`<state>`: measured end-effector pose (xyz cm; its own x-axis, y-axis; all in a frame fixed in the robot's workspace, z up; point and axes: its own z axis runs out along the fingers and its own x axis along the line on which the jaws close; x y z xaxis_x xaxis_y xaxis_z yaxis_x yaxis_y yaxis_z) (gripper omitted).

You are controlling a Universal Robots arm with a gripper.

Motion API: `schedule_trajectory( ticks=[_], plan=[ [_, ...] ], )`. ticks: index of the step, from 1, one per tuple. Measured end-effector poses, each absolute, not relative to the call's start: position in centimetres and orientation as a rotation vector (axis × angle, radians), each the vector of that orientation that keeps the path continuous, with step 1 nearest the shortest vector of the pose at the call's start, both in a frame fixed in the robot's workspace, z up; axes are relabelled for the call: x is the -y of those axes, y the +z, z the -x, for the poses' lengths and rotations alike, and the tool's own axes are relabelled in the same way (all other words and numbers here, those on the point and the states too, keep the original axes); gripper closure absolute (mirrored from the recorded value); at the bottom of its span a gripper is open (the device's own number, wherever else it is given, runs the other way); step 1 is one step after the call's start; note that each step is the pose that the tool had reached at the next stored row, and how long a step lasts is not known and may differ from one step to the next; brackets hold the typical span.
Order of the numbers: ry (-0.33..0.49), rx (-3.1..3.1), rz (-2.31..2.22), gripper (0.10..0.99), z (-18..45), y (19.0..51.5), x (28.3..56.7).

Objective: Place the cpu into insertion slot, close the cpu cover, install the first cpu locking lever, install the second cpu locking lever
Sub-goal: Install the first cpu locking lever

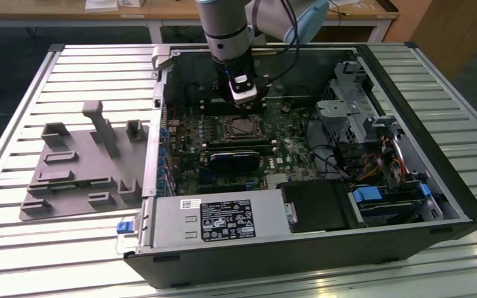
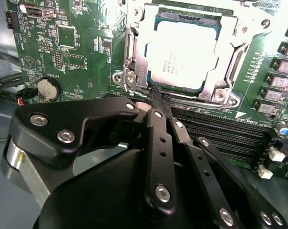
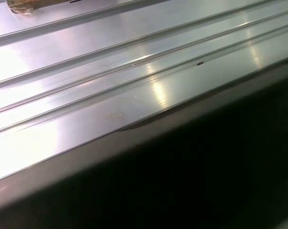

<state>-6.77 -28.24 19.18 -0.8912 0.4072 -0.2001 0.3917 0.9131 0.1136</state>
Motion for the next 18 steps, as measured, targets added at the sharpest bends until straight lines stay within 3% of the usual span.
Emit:
schedule_trajectory(
  ticks=[18],
  plan=[
    [0.108,-2.856,-0.603,0.984,6.8,21.7,28.2]
  ],
)
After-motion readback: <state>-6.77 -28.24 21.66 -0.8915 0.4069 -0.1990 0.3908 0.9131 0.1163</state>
